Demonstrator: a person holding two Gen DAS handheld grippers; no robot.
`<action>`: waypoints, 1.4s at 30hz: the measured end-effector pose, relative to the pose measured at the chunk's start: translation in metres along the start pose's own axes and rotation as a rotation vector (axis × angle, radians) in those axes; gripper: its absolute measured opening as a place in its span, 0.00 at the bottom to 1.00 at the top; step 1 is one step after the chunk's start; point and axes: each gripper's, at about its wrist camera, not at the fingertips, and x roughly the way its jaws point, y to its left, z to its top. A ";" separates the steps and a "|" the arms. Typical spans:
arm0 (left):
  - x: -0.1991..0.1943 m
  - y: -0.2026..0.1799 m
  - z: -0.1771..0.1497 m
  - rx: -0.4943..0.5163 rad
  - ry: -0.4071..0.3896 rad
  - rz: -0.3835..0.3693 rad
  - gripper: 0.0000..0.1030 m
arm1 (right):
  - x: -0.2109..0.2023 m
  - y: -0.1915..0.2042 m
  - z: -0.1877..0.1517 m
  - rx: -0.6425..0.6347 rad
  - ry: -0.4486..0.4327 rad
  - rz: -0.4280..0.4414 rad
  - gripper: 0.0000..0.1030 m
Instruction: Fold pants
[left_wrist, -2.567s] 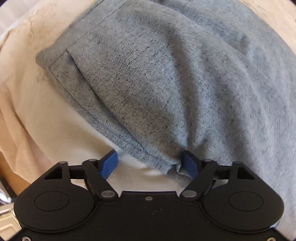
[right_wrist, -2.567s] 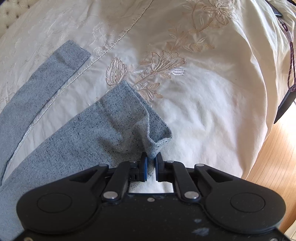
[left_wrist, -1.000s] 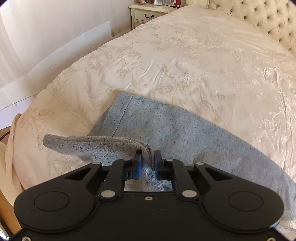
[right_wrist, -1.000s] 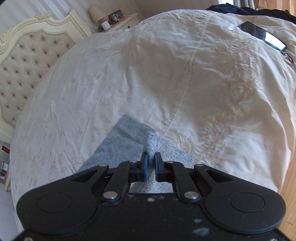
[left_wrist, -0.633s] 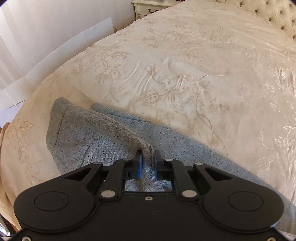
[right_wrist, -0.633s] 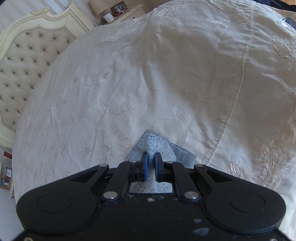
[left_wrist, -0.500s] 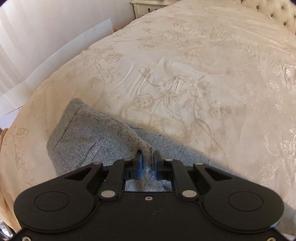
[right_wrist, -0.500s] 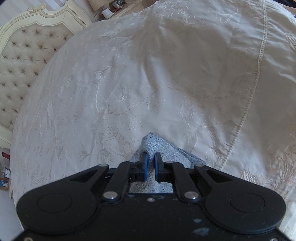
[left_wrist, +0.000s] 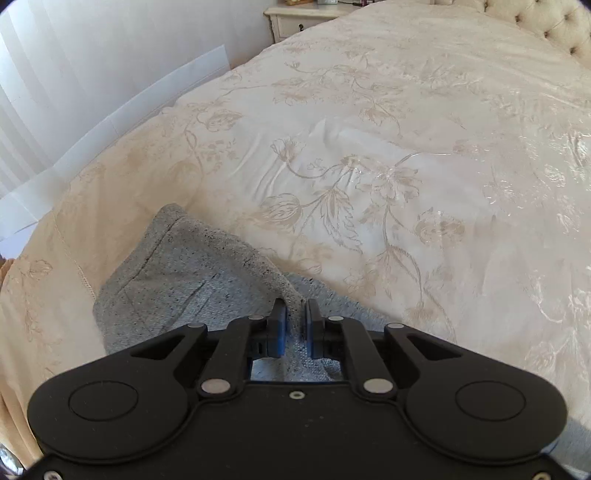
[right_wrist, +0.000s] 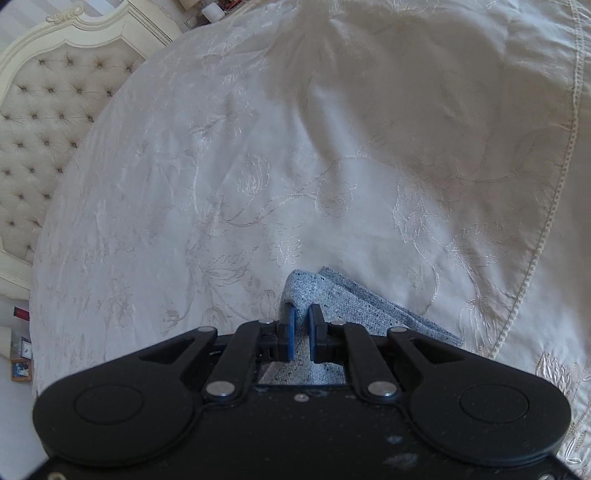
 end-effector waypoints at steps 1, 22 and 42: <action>-0.009 0.007 -0.007 0.009 -0.009 -0.006 0.14 | -0.017 -0.005 -0.004 -0.001 -0.020 0.018 0.08; 0.063 -0.044 0.018 0.043 0.073 0.049 0.13 | 0.045 0.014 -0.005 -0.015 0.005 -0.123 0.08; 0.082 -0.066 0.041 0.187 -0.030 0.108 0.10 | 0.012 -0.030 0.002 -0.214 0.028 -0.035 0.20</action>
